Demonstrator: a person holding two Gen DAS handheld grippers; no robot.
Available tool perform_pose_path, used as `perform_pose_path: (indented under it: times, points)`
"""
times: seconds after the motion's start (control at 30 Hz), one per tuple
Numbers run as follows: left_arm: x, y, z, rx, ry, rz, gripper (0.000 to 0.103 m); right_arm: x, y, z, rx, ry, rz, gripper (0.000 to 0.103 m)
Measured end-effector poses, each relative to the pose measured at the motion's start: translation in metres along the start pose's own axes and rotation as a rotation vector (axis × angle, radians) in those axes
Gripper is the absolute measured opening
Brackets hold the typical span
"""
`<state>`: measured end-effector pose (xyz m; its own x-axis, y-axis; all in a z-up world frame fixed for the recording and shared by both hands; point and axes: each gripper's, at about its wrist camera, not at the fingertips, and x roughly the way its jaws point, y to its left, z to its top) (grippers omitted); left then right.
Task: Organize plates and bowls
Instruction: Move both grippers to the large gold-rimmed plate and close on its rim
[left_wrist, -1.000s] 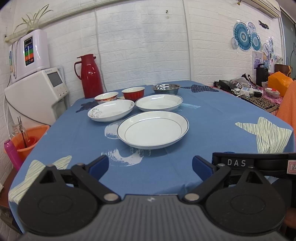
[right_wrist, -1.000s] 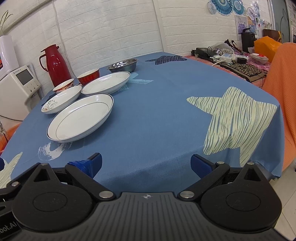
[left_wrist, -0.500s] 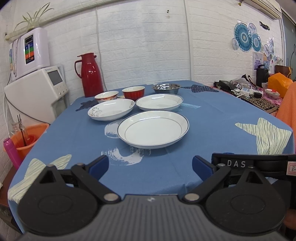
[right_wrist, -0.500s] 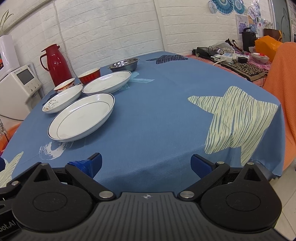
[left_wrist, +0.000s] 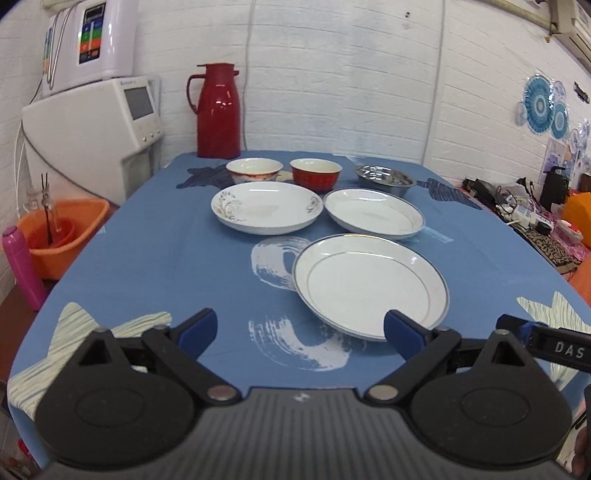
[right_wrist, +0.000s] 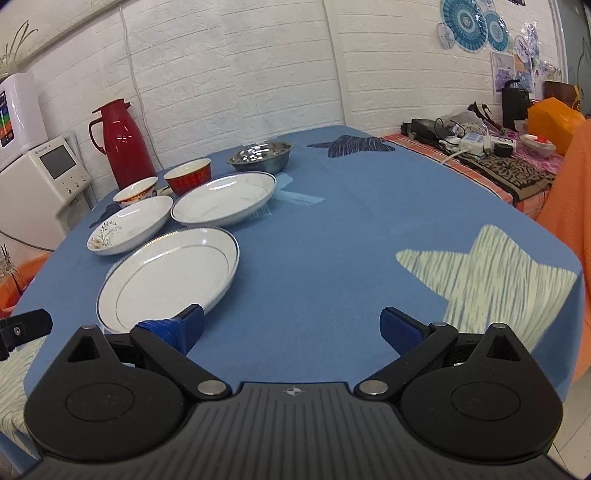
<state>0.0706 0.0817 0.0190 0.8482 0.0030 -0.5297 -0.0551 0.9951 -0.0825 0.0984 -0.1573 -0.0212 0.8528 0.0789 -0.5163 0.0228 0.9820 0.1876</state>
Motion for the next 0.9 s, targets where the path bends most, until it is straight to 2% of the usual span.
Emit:
perform_pose_path:
  times: [0.1, 0.2, 0.33, 0.53, 0.77, 0.9]
  points:
    - [0.018, 0.013, 0.012, -0.043, 0.049, 0.003, 0.097, 0.021, 0.01, 0.017, -0.021, 0.024, 0.042, 0.087]
    - [0.041, 0.018, 0.021, -0.044, 0.097, -0.003, 0.097, 0.045, 0.021, 0.025, -0.043, 0.058, 0.063, 0.087]
    - [0.072, 0.017, 0.029, -0.012, 0.13, 0.0, 0.097, 0.072, 0.036, 0.029, -0.099, 0.105, 0.054, 0.087]
    - [0.113, 0.017, 0.041, -0.034, 0.205, -0.039, 0.097, 0.104, 0.046, 0.037, -0.144, 0.181, 0.033, 0.087]
    - [0.148, 0.017, 0.05, -0.023, 0.338, -0.081, 0.097, 0.134, 0.058, 0.047, -0.253, 0.344, 0.061, 0.087]
    - [0.16, 0.02, 0.053, -0.02, 0.398, -0.126, 0.097, 0.146, 0.059, 0.055, -0.256, 0.423, 0.097, 0.091]
